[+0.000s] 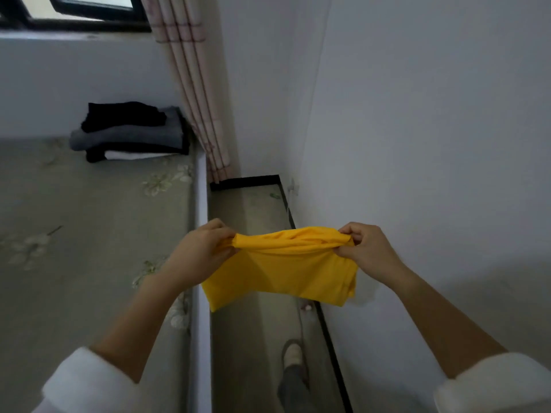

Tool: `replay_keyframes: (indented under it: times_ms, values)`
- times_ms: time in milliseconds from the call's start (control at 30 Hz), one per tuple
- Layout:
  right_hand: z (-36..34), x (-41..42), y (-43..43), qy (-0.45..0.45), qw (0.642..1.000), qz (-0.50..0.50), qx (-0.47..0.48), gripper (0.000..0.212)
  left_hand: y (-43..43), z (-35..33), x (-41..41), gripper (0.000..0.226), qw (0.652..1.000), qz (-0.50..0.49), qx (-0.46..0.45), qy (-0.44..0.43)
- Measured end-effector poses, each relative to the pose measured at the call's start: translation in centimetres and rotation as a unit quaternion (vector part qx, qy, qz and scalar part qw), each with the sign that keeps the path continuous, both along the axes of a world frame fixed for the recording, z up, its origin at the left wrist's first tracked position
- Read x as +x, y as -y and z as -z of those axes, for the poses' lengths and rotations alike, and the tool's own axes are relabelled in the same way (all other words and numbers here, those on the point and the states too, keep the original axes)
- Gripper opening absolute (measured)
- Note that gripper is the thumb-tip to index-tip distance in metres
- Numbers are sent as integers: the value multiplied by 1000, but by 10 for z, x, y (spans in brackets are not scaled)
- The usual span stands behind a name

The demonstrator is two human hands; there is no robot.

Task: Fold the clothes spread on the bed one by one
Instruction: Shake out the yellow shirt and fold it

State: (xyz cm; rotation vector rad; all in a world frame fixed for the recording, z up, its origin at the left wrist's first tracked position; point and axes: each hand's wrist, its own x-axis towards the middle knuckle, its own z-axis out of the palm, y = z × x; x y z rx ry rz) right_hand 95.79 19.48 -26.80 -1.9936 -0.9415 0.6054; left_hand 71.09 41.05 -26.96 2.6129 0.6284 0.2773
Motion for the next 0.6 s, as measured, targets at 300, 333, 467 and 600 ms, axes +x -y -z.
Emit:
replay_keyframes:
  times_ms: [300,333,467,600]
  values:
    - [3,112,-180,-31,994,-101,12,19,-123,-16,72,16,992,-122,-20,-18]
    - [2,119,-203,-31,993,-116,15,18,-138,-19,77,16,989,-144,-23,-12]
    - [-1,140,-292,-12,989,-141,44,15,-196,-28,93,17,978,-209,-9,0]
    - [-3,159,-381,-9,984,-167,55,16,-262,-33,106,28,970,-243,20,-8]
